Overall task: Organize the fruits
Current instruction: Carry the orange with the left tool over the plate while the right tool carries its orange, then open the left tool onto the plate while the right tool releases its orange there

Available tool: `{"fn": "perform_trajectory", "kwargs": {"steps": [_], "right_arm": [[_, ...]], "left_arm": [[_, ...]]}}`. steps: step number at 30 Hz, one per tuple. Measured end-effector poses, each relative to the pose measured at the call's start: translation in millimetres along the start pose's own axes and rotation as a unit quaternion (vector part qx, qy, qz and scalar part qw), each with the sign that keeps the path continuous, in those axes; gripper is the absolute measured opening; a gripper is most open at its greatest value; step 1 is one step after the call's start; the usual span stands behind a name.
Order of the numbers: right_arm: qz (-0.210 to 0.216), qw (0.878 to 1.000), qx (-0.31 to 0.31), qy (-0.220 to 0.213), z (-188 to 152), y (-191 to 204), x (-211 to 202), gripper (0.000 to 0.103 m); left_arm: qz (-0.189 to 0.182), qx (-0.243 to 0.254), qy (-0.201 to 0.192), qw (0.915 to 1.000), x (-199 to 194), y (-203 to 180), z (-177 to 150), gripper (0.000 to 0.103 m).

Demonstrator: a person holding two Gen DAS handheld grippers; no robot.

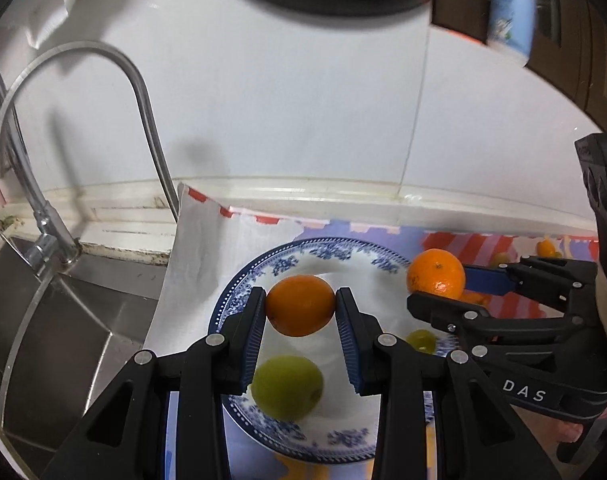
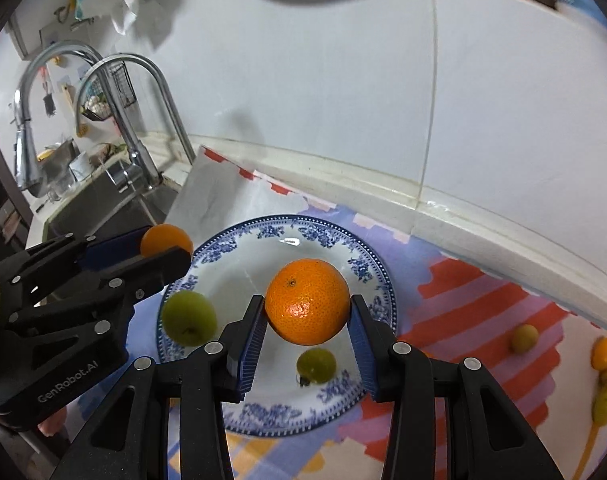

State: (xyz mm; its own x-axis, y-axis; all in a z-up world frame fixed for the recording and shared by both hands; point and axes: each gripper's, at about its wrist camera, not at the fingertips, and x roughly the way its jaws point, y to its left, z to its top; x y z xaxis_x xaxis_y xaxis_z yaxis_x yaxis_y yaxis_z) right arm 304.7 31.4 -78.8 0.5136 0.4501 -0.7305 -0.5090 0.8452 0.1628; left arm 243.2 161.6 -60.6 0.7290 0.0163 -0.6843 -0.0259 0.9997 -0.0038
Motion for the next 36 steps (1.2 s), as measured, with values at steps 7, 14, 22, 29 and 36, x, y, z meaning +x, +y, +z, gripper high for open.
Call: {"fn": "perform_trajectory", "kwargs": {"steps": [7,14,22,29,36], "right_arm": [[-0.004,0.999,0.002,0.035,2.5,-4.4,37.5,0.042],[-0.007,0.999,0.007,0.053,1.9,-10.4,56.9,0.042],[-0.006,0.998,0.012,0.063,1.6,-14.1,66.5,0.042],[-0.002,0.998,0.015,0.066,0.4,-13.3,70.2,0.043],[-0.011,0.999,0.006,0.047,0.8,-12.0,55.2,0.047]], "left_arm": [[-0.01,-0.004,0.034,0.9994,35.1,9.5,-3.1,0.035],[-0.009,0.005,0.058,0.9983,56.3,9.5,-8.9,0.035],[-0.009,-0.001,0.07,0.9975,67.4,9.0,-10.6,0.035],[-0.012,-0.011,0.079,0.9967,69.7,9.4,-9.5,0.036],[0.006,-0.013,0.056,0.9983,50.5,10.9,-5.0,0.046]]}}
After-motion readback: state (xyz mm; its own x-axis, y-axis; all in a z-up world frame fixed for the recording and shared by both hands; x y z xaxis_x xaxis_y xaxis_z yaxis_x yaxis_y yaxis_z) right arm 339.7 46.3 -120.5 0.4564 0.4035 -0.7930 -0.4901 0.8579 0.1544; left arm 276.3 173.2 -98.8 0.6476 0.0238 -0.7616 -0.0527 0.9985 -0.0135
